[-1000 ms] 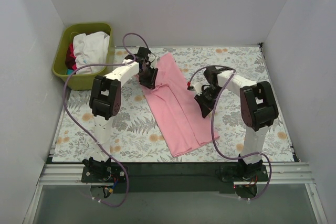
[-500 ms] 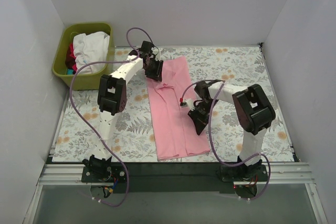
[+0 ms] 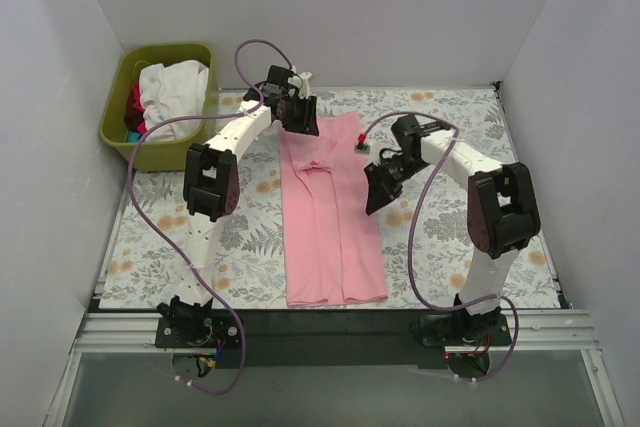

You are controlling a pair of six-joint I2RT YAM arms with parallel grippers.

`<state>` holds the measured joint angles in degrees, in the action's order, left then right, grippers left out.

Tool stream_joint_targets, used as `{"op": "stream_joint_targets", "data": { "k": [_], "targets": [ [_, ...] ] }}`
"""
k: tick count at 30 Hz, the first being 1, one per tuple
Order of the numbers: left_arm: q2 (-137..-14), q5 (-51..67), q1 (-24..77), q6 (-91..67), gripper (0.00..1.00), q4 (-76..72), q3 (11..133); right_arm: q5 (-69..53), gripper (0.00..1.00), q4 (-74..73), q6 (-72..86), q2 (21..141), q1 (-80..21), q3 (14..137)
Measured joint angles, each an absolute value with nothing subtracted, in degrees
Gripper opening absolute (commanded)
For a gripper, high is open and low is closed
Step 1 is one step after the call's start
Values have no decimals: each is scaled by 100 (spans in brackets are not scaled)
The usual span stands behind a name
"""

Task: Fold and stack the t-shirts
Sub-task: Fold the tshirt

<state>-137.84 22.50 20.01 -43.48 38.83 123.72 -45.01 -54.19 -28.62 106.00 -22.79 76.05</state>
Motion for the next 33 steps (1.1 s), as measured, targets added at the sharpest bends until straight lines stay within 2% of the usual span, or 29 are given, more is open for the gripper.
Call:
{"op": "stream_joint_targets", "data": {
  "k": [2, 6, 10, 13, 19, 20, 24, 27, 33],
  "targets": [
    [-13784, 2185, 2058, -4407, 43, 3809, 12383, -4504, 20, -5367, -2746, 10600, -1874, 7988],
    [-13791, 2008, 2222, -4552, 43, 3741, 12383, -4298, 20, -5319, -2458, 10634, -1251, 8433],
    [-13791, 1859, 2335, -4707, 43, 3625, 12381, -3933, 22, -5118, -1990, 10860, -1129, 8890],
    [-13727, 1848, 2335, -4744, 45, 3494, 12274, -3688, 24, -4871, -1535, 11314, -1190, 9673],
    [-12571, 2493, 1946, -4593, 46, 3479, 10606, -3140, 32, -4191, -681, 12661, -1356, 11841],
    [-12272, 2672, 1839, -4510, 46, 3509, 10256, -3046, 37, -4029, -565, 12814, -1400, 12018],
    [-11181, 3308, 1468, -4145, 46, 3645, 9216, -2840, 41, -3542, -139, 13168, -1640, 12108],
    [-10619, 3601, 1391, -3841, 46, 3743, 8582, -2768, 38, -3280, 80, 13408, -1839, 12154],
    [-10477, 3913, 1518, -3579, 45, 3929, 7846, -2624, 37, -2897, 255, 13775, -2200, 12221]
  ]
}}
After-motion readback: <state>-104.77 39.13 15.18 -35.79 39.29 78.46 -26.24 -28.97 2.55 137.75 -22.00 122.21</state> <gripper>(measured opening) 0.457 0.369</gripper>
